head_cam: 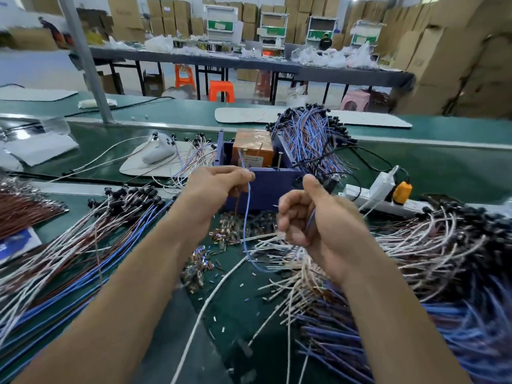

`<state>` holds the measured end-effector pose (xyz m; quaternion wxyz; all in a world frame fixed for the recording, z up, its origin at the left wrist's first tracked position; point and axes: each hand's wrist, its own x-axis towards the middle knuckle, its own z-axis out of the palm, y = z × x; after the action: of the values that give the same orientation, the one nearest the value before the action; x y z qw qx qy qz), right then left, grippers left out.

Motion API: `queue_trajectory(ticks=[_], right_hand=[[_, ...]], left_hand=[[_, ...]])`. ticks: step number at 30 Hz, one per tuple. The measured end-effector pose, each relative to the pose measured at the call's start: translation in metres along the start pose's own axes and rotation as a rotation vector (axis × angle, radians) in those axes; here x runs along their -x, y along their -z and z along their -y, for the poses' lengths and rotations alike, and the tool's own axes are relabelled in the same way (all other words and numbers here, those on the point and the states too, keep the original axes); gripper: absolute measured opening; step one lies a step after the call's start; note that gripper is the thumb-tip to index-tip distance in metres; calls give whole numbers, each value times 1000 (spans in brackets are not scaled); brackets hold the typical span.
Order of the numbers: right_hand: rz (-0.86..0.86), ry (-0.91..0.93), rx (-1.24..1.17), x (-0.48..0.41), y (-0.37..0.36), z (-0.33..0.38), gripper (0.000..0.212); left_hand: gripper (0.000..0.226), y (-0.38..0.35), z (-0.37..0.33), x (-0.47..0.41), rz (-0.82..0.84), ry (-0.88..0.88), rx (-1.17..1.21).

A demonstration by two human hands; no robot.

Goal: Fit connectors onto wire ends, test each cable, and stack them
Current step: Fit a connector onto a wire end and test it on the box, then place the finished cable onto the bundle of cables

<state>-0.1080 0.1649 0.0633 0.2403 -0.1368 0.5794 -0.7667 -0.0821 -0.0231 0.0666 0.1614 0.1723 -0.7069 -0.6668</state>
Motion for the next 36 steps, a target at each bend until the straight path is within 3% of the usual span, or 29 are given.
queue_trajectory(ticks=[3,6,8,11,14,17,19,26,29,32,36], right_hand=[[-2,4,45,32,37,29,69],[-86,21,109,61,76,50,68],[-212,42,383,74,97,55,74],[-377,56,737,93,123,58,81],[-520,-84,911,111,156,64,69],[-714,-248,1408,122,181,69,54],[-877,-260,1581,129,188,68,44],[-959,-198,1689,135,202,55,40],[-985,-118,1729,137,206,52,36],[-1037,54,1721,142,198,49,29],[-894,207,1603,131,158,34,28]], left_hand=[[8,-14,-15,10,57,-41,-137],[13,-28,-18,20,102,-60,-300],[13,-41,-16,27,194,-92,-482],[14,-70,-11,44,373,-83,-533],[15,-98,-7,62,474,-46,-527],[21,-116,1,74,530,0,-568],[24,-128,8,82,559,39,-606],[36,-134,23,86,507,89,-801],[51,-120,16,76,278,-38,-1046],[49,-114,7,70,78,-136,-1161],[44,-122,9,77,117,-170,-1148]])
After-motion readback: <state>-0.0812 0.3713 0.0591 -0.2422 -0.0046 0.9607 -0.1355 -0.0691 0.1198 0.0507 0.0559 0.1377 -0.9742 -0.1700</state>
